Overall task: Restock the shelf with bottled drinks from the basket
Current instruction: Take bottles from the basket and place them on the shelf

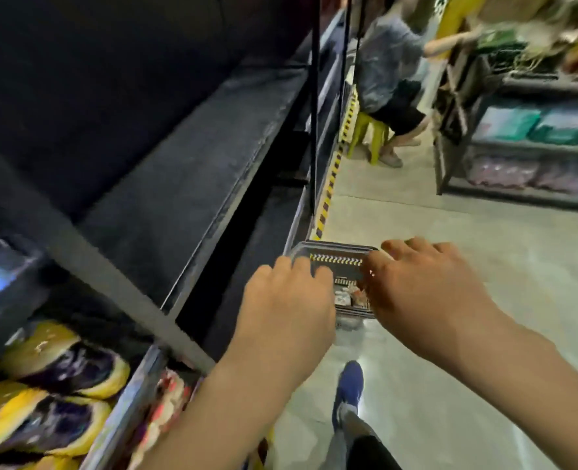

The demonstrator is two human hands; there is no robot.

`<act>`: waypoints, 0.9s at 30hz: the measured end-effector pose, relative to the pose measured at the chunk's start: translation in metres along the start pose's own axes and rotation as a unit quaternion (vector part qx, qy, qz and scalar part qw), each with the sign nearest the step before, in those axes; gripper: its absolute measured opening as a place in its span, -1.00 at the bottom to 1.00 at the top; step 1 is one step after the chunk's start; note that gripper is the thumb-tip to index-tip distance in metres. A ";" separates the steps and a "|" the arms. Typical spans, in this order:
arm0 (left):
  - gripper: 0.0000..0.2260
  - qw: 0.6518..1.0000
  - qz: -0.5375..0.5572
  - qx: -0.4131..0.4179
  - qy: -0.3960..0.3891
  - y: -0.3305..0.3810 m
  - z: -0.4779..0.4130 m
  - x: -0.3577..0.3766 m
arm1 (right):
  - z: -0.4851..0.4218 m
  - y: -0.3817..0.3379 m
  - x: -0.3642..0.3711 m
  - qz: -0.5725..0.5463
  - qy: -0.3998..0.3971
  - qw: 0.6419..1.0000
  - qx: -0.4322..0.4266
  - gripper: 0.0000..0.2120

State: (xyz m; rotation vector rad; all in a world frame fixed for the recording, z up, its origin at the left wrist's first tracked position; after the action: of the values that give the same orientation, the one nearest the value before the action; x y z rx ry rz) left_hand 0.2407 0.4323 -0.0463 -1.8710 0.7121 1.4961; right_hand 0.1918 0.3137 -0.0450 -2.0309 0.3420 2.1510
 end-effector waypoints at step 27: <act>-0.78 0.859 0.094 -0.006 -0.502 -0.004 -0.394 0.647 | -0.417 0.215 0.544 -0.166 -0.439 0.870 0.149 -0.54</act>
State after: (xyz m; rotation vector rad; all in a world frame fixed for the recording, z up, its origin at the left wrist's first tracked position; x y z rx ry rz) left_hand 0.6295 0.1209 -0.6173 -0.7817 0.3548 2.2711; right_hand 0.4990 -0.0287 -0.5969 -0.7334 0.1516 2.3263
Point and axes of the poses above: each hand's wrist, its own z-axis away from the middle knuckle, its own x-axis out of the palm, y = z × x, the point moved 5 cm from there along -z, towards the middle knuckle, and after that the axes turned 8 degrees about -z, right-handed, at the moved point
